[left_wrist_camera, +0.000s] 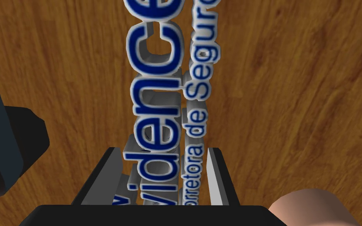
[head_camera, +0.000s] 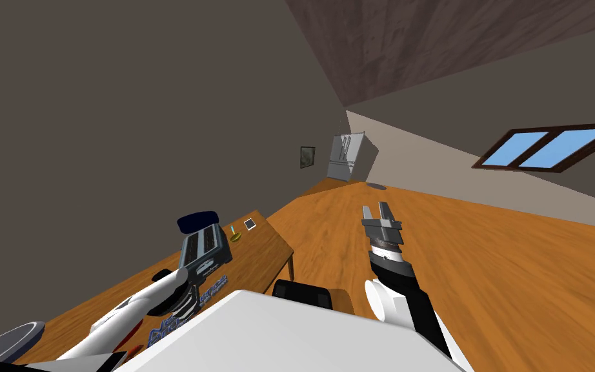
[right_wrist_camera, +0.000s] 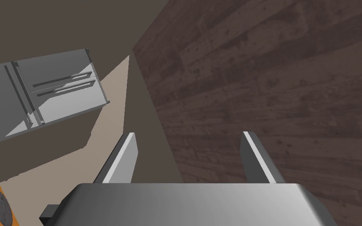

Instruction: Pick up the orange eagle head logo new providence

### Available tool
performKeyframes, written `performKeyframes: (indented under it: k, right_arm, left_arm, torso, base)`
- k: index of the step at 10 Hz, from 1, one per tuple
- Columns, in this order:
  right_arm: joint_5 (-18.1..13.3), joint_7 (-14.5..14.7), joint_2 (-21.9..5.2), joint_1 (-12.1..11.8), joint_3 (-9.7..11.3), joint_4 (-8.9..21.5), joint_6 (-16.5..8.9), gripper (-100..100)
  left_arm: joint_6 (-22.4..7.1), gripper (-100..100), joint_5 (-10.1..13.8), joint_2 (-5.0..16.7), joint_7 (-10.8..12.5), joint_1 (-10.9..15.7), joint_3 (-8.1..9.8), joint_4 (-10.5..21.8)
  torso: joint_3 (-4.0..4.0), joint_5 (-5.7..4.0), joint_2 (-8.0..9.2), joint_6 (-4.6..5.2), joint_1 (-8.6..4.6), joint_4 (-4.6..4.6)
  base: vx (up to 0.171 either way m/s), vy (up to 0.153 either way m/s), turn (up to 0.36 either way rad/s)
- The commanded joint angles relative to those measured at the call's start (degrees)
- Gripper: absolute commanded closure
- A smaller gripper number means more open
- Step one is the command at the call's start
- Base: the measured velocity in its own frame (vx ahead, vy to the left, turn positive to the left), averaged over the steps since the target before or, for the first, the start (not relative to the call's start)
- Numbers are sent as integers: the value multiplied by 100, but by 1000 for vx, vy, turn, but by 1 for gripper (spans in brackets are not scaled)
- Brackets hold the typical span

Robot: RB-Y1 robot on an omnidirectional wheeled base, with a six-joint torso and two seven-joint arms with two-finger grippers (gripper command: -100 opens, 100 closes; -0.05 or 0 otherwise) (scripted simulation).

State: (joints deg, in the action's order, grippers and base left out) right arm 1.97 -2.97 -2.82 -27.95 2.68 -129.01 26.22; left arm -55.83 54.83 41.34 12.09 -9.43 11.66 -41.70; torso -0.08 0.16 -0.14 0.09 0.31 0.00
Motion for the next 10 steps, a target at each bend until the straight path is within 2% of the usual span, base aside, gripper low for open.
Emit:
performKeyframes:
  k: [1,2,3,4,5,7,8,9,10]
  right_arm:
    - [0,0,0,0,0,0,0,0]
    - [0,0,0,0,0,0,0,0]
    - [0,0,0,0,0,0,0,0]
    - [0,0,0,2,0,0,0,0]
    - [0,0,0,4,0,0,-1,0]
    - [0,0,0,3,0,1,-1,0]
    - [0,0,-1,4,0,1,-1,0]
    - [0,0,-1,2,-1,1,-1,0]
    - [0,0,-1,3,0,1,-1,0]
  left_arm:
    - [0,100,0,0,0,0,0,0]
    - [0,0,0,0,0,0,0,0]
    - [-25,100,-51,17,192,184,-33,151]
    - [-39,100,-103,40,372,380,-70,364]
    - [-39,100,-103,40,372,429,-70,372]
    - [-67,100,-208,87,696,881,-144,816]
    - [-67,100,-208,87,733,920,-144,816]
    - [-81,100,-260,111,914,1166,-181,1038]
    - [-81,100,-260,111,914,1166,-181,1038]
  torso:
    - [0,0,0,0,0,0]
    - [0,0,1,0,0,0]
    - [1,0,1,0,-1,0]
    - [18,2,34,9,11,8]
    - [40,4,70,16,27,18]
    - [40,1,69,7,25,17]
    - [55,0,96,5,34,21]
    - [49,-1,83,-4,25,19]
    - [41,-3,67,6,19,19]
  base:
    - [0,0,0]
    - [0,0,0]
    - [-126,34,-179]
    - [-241,77,-388]
    - [-193,63,-188]
    - [-236,70,-238]
    - [-210,54,-142]
    - [-171,37,-222]
    - [-117,14,-111]
